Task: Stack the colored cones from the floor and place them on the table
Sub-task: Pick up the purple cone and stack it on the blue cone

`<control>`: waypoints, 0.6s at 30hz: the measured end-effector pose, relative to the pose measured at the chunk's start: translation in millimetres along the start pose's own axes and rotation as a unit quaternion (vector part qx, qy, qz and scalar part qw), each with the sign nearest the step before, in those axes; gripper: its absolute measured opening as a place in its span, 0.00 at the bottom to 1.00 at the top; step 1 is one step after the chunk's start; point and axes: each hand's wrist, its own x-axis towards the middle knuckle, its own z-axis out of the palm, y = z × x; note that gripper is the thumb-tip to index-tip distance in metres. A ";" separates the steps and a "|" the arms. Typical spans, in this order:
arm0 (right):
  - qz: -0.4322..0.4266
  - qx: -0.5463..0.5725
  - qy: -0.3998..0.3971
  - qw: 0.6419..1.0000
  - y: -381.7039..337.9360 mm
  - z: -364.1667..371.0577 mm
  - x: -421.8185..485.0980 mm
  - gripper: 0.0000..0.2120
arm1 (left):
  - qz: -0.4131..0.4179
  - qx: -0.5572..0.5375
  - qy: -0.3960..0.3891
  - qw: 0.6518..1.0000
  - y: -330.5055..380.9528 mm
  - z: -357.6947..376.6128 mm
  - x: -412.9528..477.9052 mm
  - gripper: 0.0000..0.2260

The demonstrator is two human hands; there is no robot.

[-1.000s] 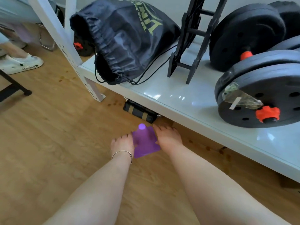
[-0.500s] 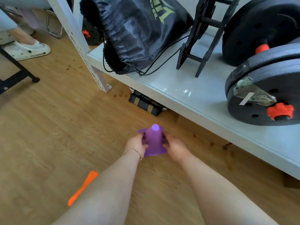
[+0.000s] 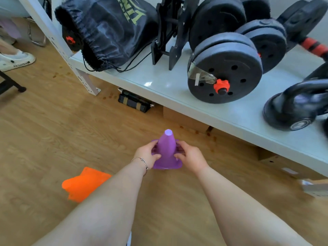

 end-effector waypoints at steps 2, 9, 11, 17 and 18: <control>-0.003 0.009 0.006 1.000 5.5 -14.7 -18.0 0.24 | 0.018 0.004 0.000 1.000 12.4 10.8 -12.1 0.27; -0.002 0.006 0.031 0.999 11.3 -58.5 -80.5 0.22 | 0.063 0.004 -0.007 0.998 52.7 37.7 -62.9 0.26; -0.001 0.004 0.039 0.999 9.7 -73.0 -100.2 0.21 | 0.074 -0.003 -0.009 0.997 66.0 43.6 -80.0 0.25; 0.011 0.011 0.069 0.997 12.8 -124.2 -160.0 0.21 | 0.109 0.005 -0.026 0.994 113.5 67.0 -117.0 0.24; 0.016 0.016 0.077 0.997 16.0 -131.9 -171.1 0.20 | 0.112 0.006 -0.033 0.993 120.8 73.1 -121.4 0.24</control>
